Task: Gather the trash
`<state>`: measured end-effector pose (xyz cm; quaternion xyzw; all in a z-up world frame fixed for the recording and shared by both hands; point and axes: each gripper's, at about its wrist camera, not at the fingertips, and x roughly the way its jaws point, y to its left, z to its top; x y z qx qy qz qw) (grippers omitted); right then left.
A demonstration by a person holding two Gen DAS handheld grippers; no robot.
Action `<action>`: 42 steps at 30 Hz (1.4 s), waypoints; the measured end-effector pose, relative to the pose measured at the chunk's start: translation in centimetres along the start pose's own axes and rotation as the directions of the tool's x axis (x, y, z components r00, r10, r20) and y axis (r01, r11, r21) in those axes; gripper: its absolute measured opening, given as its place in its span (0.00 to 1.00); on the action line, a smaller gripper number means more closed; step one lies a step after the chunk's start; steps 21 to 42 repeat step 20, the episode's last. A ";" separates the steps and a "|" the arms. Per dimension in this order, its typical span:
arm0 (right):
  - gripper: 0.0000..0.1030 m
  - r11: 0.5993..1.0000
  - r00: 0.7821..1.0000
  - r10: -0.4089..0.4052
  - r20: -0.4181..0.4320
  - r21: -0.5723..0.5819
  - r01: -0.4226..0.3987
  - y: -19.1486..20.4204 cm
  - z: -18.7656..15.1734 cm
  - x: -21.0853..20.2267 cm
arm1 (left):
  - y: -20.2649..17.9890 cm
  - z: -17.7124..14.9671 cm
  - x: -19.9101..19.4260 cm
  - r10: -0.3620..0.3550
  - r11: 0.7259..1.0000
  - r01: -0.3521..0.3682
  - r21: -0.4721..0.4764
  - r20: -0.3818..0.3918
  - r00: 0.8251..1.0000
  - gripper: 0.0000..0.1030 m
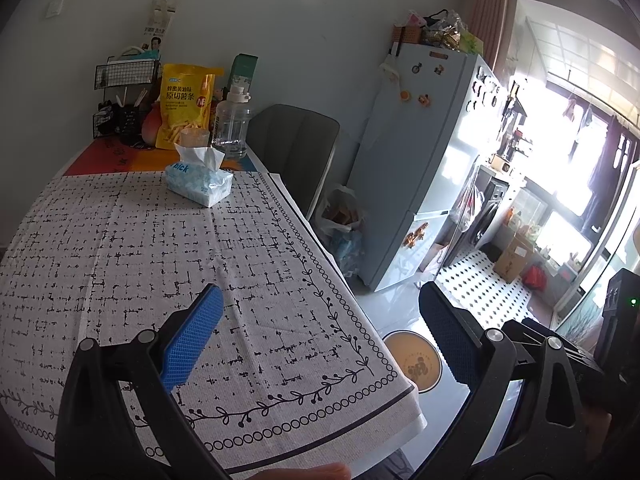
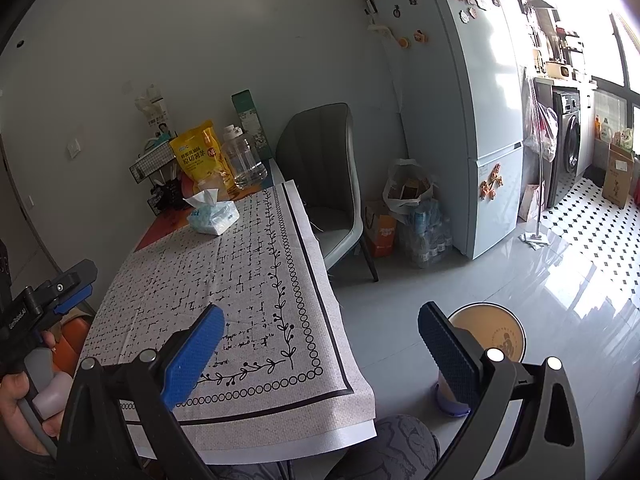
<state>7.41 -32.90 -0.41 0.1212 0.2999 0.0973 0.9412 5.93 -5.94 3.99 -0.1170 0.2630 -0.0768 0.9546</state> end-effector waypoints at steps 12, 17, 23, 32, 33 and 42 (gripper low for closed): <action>0.93 1.000 1.000 -0.013 -0.012 0.006 0.013 -0.2 -0.2 0.3 | -0.1 -0.5 0.5 -0.001 1.000 0.001 0.012 -0.012 1.000 0.94; 0.93 0.999 0.999 -0.032 -0.016 0.013 0.032 -0.6 -0.4 0.4 | 0.0 -0.5 0.8 -0.005 1.000 0.005 0.007 -0.023 1.000 0.94; 0.93 0.999 0.999 -0.043 -0.022 0.014 0.043 -0.8 -0.4 0.5 | 0.3 -0.6 1.2 -0.018 1.000 0.018 0.001 -0.029 0.999 0.94; 0.93 0.999 0.999 -0.043 -0.022 0.014 0.043 -0.8 -0.4 0.5 | 0.3 -0.6 1.2 -0.018 1.000 0.018 0.001 -0.029 0.999 0.94; 0.93 0.999 0.999 -0.043 -0.022 0.014 0.043 -0.8 -0.4 0.5 | 0.3 -0.6 1.2 -0.018 1.000 0.018 0.001 -0.029 0.999 0.94; 0.93 0.999 0.999 -0.043 -0.022 0.014 0.043 -0.8 -0.4 0.5 | 0.3 -0.6 1.2 -0.018 1.000 0.018 0.001 -0.029 0.999 0.94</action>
